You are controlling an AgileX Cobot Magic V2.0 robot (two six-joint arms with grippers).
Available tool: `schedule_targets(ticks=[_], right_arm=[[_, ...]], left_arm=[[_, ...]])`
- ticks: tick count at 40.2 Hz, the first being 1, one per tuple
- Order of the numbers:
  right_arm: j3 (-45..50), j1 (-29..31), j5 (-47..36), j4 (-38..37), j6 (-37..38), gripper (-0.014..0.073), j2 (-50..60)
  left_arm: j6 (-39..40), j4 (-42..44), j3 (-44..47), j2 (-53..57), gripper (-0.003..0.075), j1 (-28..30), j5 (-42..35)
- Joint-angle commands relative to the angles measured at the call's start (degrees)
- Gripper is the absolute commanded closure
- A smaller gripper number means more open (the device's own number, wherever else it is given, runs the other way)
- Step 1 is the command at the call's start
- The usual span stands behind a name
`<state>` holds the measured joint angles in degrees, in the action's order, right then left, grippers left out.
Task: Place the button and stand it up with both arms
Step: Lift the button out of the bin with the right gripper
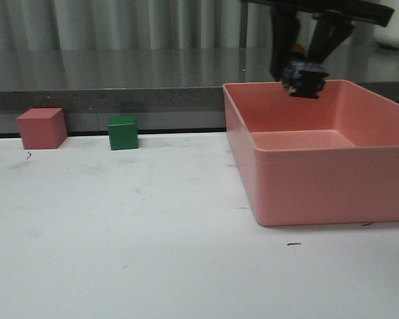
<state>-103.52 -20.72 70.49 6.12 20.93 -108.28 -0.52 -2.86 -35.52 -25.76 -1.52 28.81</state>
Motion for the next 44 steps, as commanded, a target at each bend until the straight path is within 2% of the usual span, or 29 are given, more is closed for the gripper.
schedule_targets(ticks=[1, 8, 16, 23, 44], right_arm=[[-1.5, -5.7, 1.5, -2.9, 5.2, 0.0412, 3.3], [-4.0, -13.0, 1.5, -5.7, 11.4, 0.0412, 1.1], [-18.2, -18.4, 6.1, -5.6, 14.8, 0.0412, -8.9], [-28.0, -22.6, 6.4, -5.4, 18.0, 0.0412, -16.2], [-30.0, -23.1, 4.4, -6.1, 19.2, 0.0412, -24.0]], left_arm=[[0.0, -0.5, -1.6, -0.7, 0.0158, -0.4, -4.2], [0.0, -0.5, -1.6, -0.7, 0.0158, -0.4, -4.2], [0.0, -0.5, -1.6, -0.7, 0.0158, -0.4, -4.2], [0.0, -0.5, -1.6, -0.7, 0.0158, -0.4, -4.2], [0.0, -0.5, -1.6, -0.7, 0.0158, -0.4, -4.2]])
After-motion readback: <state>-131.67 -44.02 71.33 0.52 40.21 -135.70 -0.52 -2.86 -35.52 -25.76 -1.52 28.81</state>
